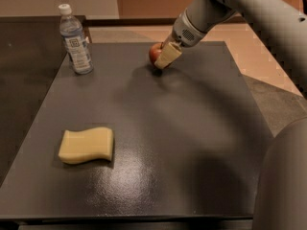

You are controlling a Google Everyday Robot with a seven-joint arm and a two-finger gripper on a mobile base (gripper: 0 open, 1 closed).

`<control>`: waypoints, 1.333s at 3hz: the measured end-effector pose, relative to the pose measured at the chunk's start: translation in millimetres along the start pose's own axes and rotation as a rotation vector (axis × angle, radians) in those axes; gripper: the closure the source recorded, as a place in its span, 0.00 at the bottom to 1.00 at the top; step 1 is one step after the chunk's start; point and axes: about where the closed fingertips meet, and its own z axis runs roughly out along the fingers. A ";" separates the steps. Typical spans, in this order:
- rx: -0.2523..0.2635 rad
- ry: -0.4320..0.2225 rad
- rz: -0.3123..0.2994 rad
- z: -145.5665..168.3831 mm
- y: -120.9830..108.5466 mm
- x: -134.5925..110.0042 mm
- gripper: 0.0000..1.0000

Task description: Move apple near blue plastic bottle

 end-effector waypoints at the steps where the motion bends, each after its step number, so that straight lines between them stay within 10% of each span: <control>1: -0.036 -0.020 -0.041 5.2 15.2 -35.1 1.00; 4: -0.099 -0.053 -0.086 41.6 68.1 -101.1 1.00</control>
Offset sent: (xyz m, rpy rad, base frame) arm -0.0278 0.1165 0.0328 0.0284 -0.0091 0.1504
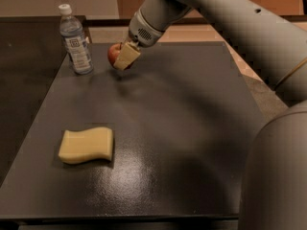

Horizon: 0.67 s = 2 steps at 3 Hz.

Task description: Move apple near blue plastic bottle

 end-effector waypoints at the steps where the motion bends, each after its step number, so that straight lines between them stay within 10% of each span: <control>1: -0.009 -0.012 0.004 14.5 9.0 -13.1 1.00; 2: 0.004 -0.020 -0.004 26.6 15.2 -21.2 1.00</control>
Offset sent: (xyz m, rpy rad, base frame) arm -0.0095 0.0509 -0.0130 0.0270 -0.0406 -0.0073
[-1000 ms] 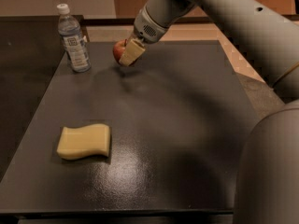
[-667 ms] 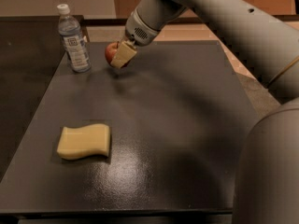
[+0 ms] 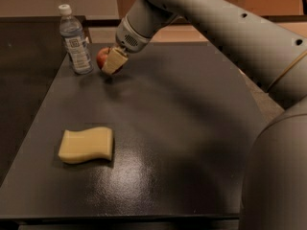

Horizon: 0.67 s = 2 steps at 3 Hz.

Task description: Move apple near blue plastic bottle

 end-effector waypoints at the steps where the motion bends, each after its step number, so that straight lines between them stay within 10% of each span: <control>1: 0.014 -0.013 -0.019 10.5 3.8 -2.8 1.00; 2: 0.023 -0.026 -0.025 18.9 5.4 -2.6 1.00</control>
Offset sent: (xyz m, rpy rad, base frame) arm 0.0002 0.0168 -0.0181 0.0332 -0.0587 -0.0013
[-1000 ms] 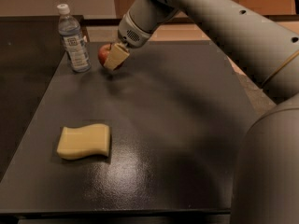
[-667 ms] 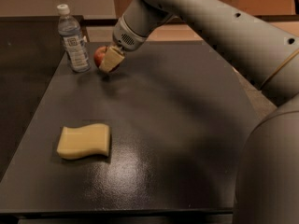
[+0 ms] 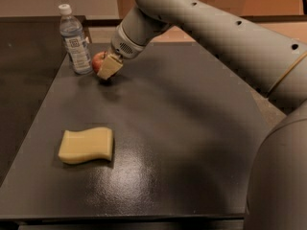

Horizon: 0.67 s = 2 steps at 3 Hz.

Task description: Move apple near blue plastic bottle

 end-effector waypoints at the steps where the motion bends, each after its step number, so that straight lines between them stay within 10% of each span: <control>1: -0.011 -0.014 -0.014 6.0 2.6 -2.8 0.82; 2: -0.027 -0.020 -0.022 12.1 5.0 -6.7 0.60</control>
Offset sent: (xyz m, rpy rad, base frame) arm -0.0010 0.0189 -0.0051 0.0248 0.0036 0.0521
